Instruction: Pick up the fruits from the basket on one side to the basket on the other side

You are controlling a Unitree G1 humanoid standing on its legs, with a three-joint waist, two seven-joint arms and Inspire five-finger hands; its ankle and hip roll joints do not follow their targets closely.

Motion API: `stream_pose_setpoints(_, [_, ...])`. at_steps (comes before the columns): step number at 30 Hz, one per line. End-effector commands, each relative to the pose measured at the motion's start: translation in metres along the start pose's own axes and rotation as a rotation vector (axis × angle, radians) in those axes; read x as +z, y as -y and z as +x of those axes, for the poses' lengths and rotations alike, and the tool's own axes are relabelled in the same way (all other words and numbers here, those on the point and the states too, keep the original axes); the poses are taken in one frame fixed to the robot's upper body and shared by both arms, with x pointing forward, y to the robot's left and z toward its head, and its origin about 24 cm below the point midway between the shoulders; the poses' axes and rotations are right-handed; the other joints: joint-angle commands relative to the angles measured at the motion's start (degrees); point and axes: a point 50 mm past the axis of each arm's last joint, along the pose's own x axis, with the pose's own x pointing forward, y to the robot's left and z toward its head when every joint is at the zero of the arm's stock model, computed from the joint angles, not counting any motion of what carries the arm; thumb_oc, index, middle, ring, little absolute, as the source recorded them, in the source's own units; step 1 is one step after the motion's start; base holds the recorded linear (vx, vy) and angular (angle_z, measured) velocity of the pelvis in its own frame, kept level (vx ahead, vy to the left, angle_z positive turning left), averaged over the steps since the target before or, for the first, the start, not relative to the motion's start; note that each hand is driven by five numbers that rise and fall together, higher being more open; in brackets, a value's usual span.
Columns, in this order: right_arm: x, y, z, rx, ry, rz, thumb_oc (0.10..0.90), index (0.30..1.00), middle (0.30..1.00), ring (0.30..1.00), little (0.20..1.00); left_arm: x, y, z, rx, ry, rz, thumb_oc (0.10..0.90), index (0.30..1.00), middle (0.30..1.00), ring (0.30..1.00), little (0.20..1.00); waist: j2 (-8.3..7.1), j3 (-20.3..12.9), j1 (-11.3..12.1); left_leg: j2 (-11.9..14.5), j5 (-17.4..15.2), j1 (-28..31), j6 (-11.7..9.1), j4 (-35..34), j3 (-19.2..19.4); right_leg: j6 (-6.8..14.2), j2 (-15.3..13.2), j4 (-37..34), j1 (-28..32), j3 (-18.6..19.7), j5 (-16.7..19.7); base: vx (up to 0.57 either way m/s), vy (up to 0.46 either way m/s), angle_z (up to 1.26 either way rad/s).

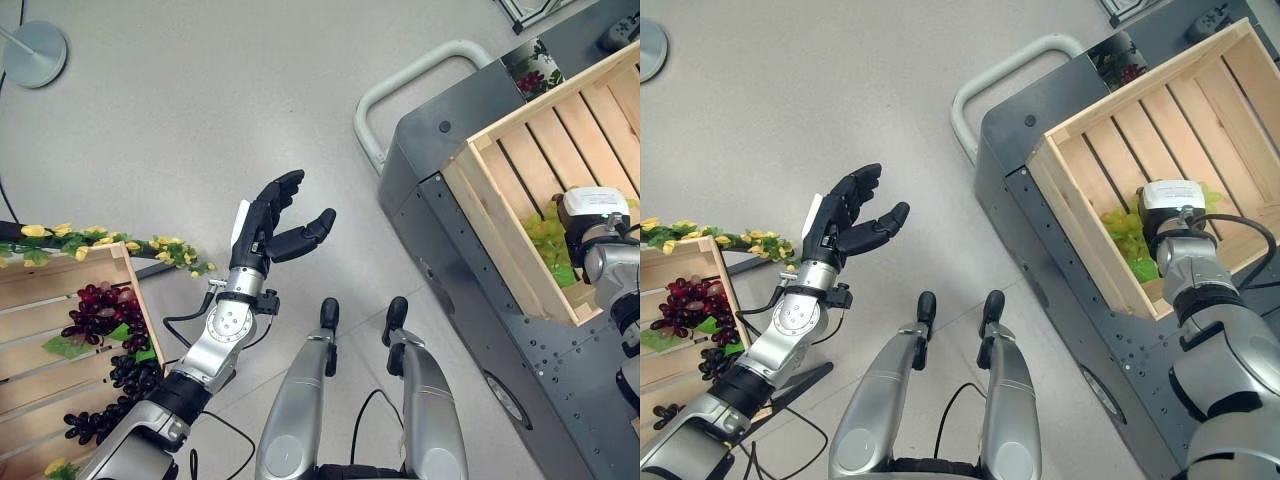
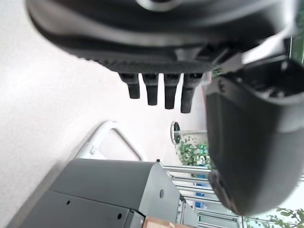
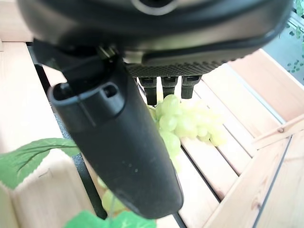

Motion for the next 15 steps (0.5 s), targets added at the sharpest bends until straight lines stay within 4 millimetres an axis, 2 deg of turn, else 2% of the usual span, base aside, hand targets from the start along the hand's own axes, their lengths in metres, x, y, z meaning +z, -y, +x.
stream_pose_setpoints(1, [-0.019, 0.006, 0.000, 0.075, -0.068, 0.017, 0.800, 0.900, 0.900, 0.900, 0.900, 0.049, 0.008, 0.013, -0.026, 0.280, -0.085, 0.800, 0.900, 0.900, 0.900, 0.900, 3.54, -0.7, 0.7, -1.7, -2.7, -1.2, -0.1, 3.8, 0.8, 0.3, 0.3, 7.3, 0.5, -2.9, -3.1, 0.00, 0.000, 0.00])
stream_pose_setpoints(4, [-0.019, 0.006, 0.001, 0.082, -0.063, 0.037, 0.800, 0.900, 0.900, 0.900, 0.900, 0.050, 0.008, 0.013, -0.027, 0.281, -0.082, 0.800, 0.900, 0.900, 0.900, 0.900, 3.62, -0.7, 0.7, -1.6, -2.6, -1.5, 0.0, 3.8, 0.8, 0.2, 0.3, 7.6, 0.1, -2.8, -3.0, 0.00, 0.000, 0.00])
stream_pose_setpoints(5, [-0.019, 0.008, 0.001, 0.076, -0.059, 0.067, 0.620, 0.629, 0.629, 0.629, 0.629, 0.050, 0.009, 0.014, -0.027, 0.283, -0.080, 0.800, 0.900, 0.900, 0.900, 0.900, 3.66, -0.7, 0.7, -1.5, -2.5, -1.7, 0.0, 3.8, 0.9, 0.3, 0.3, 7.7, -0.2, -2.9, -2.9, 0.00, 0.000, 0.00])
stream_pose_setpoints(6, [-0.018, 0.008, 0.001, 0.063, -0.051, 0.091, 0.544, 0.516, 0.516, 0.516, 0.516, 0.050, 0.009, 0.014, -0.027, 0.283, -0.080, 0.800, 0.900, 0.900, 0.900, 0.900, 3.69, -0.7, 0.7, -1.5, -2.5, -1.8, 0.0, 3.8, 0.9, 0.3, 0.2, 7.7, -0.3, -2.9, -2.8, -0.03, 0.016, 0.01])
stream_pose_setpoints(7, [-0.017, 0.013, 0.001, 0.014, -0.036, 0.138, 0.400, 0.300, 0.300, 0.300, 0.300, 0.051, 0.009, 0.014, -0.022, 0.283, -0.081, 0.800, 0.900, 0.900, 0.900, 0.900, 3.75, -0.7, 0.6, -1.5, -2.5, -1.9, -0.1, 3.9, 1.0, 0.2, 0.2, 7.9, -0.5, -2.8, -2.8, 0.00, 0.000, 0.00])
stream_pose_setpoints(12, [-0.017, 0.022, -0.001, -0.139, -0.002, 0.280, 0.400, 0.300, 0.300, 0.300, 0.300, 0.050, 0.006, 0.011, -0.003, 0.284, -0.080, 0.800, 0.900, 0.900, 0.900, 0.900, 3.63, -0.7, -0.1, -1.4, -2.5, -1.3, -0.1, 3.5, 1.2, 0.3, 0.6, 7.7, -0.3, -2.4, -2.6, -0.01, 0.039, 0.00])
stream_pose_setpoints(15, [-0.018, 0.023, -0.003, -0.184, 0.007, 0.306, 0.400, 0.300, 0.300, 0.300, 0.300, 0.049, 0.004, 0.008, 0.010, 0.289, -0.080, 0.800, 0.900, 0.900, 0.900, 0.900, 3.36, -0.7, -0.4, -1.3, -2.6, -0.2, -0.1, 3.0, 1.5, 0.3, 0.9, 7.0, 0.6, -2.2, -2.5, -0.01, 0.037, -0.02])
